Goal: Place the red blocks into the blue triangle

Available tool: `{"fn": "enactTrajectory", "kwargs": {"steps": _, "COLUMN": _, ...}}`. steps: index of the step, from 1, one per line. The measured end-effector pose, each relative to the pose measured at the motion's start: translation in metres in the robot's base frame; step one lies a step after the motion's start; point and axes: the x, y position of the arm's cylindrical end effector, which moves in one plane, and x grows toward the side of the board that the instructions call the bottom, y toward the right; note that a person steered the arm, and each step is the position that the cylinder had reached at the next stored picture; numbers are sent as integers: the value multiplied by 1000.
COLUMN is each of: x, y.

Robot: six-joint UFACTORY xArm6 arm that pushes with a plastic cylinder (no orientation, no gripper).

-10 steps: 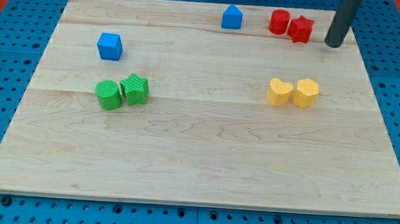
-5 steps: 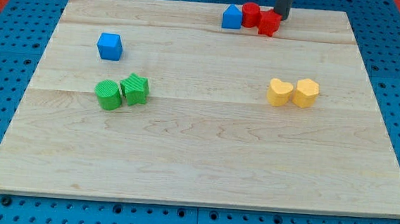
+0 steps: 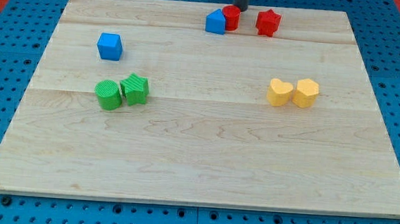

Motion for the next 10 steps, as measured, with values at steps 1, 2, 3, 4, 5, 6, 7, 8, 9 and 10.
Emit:
{"fn": "enactTrajectory", "kwargs": {"steps": 1, "x": 1, "y": 48}}
{"fn": "enactTrajectory", "kwargs": {"steps": 2, "x": 29, "y": 94}}
{"fn": "enactTrajectory", "kwargs": {"steps": 3, "x": 31, "y": 85}}
{"fn": "enactTrajectory", "kwargs": {"steps": 4, "x": 31, "y": 12}}
{"fn": "enactTrajectory", "kwargs": {"steps": 5, "x": 31, "y": -12}}
{"fn": "enactTrajectory", "kwargs": {"steps": 6, "x": 31, "y": 57}}
{"fn": "enactTrajectory", "kwargs": {"steps": 7, "x": 52, "y": 98}}
{"fn": "enactTrajectory", "kwargs": {"steps": 8, "x": 76, "y": 61}}
{"fn": "enactTrajectory", "kwargs": {"steps": 9, "x": 76, "y": 11}}
{"fn": "enactTrajectory", "kwargs": {"steps": 10, "x": 76, "y": -1}}
